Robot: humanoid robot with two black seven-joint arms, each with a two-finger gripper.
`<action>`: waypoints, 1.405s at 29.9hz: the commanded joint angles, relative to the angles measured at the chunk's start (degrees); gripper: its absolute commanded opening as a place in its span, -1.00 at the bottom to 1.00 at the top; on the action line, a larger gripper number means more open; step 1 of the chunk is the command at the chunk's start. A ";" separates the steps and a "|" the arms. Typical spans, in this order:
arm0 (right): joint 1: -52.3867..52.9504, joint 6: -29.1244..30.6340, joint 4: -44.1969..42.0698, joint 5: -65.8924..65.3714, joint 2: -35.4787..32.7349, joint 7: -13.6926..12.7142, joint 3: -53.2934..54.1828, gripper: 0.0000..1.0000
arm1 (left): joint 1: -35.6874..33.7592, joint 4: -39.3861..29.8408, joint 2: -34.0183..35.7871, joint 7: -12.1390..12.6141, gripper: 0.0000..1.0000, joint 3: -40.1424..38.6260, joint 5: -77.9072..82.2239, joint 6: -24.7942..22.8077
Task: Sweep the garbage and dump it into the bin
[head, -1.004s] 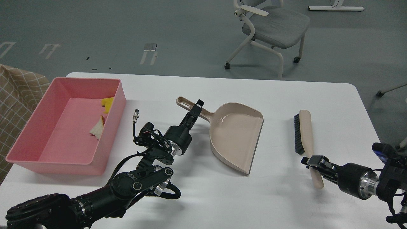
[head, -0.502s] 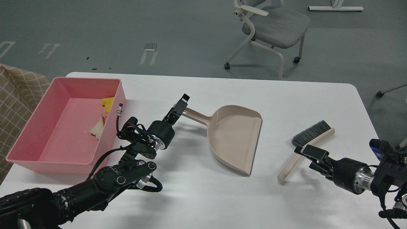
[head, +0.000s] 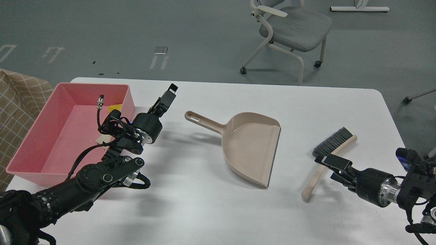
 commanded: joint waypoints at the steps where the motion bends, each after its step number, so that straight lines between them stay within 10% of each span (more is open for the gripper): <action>1: -0.03 -0.02 -0.06 0.87 0.11 0.14 2.49 0.94 | -1.45 -4.31 -0.05 0.34 0.98 -0.25 -0.10 0.01; 20: 12.71 -0.02 -0.06 15.73 8.63 0.14 22.09 0.93 | -13.49 -14.44 -6.03 2.19 0.98 -4.55 -14.42 -2.59; 28: 18.86 -0.02 -0.50 16.09 23.13 0.05 25.35 0.93 | -14.20 -13.65 -5.15 2.37 0.98 -20.97 -22.59 -25.59; 42: 25.54 -2.00 -2.87 21.97 34.04 0.14 25.17 0.94 | -13.32 -13.83 -9.37 5.88 0.98 -26.69 -29.80 -38.70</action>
